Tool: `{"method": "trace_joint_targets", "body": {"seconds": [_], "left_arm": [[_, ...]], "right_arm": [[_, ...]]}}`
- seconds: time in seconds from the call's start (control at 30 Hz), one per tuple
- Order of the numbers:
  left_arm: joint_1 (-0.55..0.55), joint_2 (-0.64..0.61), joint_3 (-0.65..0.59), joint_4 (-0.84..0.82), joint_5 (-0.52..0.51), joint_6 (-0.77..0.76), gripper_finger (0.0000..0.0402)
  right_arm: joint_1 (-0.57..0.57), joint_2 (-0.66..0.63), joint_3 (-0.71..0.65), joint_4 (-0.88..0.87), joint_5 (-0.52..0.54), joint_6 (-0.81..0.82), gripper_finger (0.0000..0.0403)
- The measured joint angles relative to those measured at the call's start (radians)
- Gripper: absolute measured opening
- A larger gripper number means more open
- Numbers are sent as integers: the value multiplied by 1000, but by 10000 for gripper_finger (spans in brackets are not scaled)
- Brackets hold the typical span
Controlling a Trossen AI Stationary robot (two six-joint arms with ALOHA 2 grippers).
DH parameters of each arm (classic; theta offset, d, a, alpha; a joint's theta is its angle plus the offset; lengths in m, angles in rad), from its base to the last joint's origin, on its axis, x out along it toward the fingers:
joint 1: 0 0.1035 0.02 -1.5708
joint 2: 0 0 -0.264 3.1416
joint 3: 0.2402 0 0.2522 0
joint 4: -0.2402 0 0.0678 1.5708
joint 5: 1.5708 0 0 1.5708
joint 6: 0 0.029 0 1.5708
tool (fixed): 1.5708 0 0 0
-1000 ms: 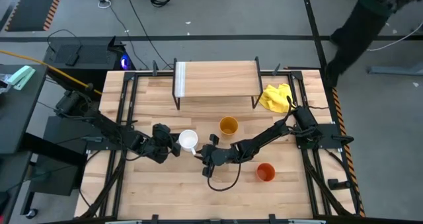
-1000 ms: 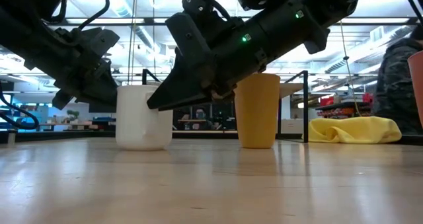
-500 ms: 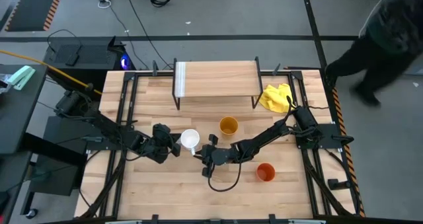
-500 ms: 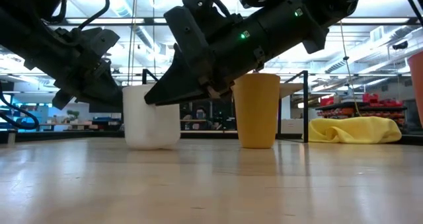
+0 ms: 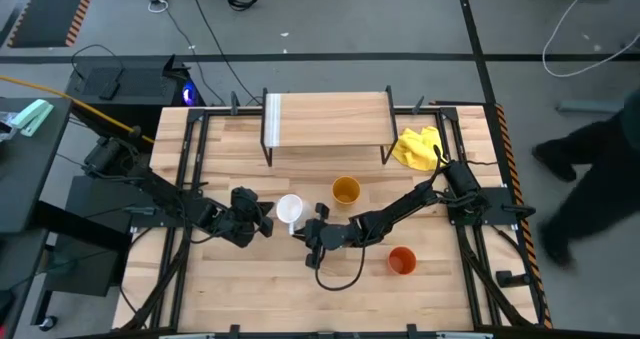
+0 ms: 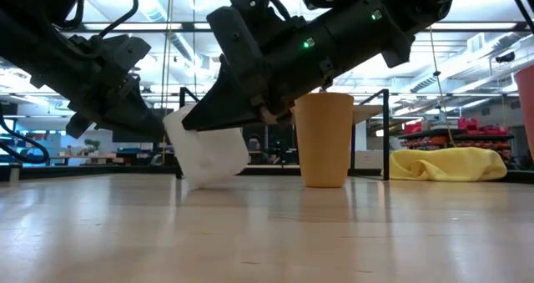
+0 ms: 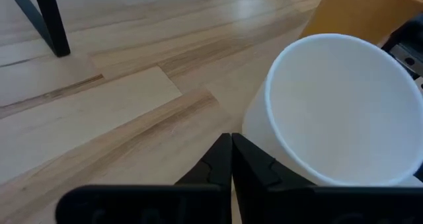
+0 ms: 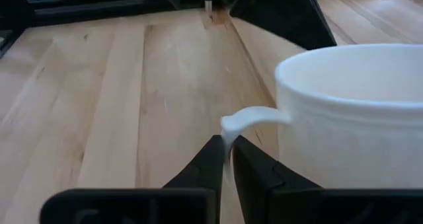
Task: Stack small to large cups/mugs on shelf
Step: Put the white mug on the shelf
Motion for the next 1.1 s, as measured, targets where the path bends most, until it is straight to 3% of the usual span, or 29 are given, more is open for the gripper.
{"method": "trace_joint_targets", "body": {"seconds": [0.7,1.1], "left_arm": [[-47,0,0,-1,6,3,15],[-93,1,0,-11,6,-10,9]], "right_arm": [[0,-28,0,89,0,-56,10],[0,-171,0,50,4,-116,7]]}}
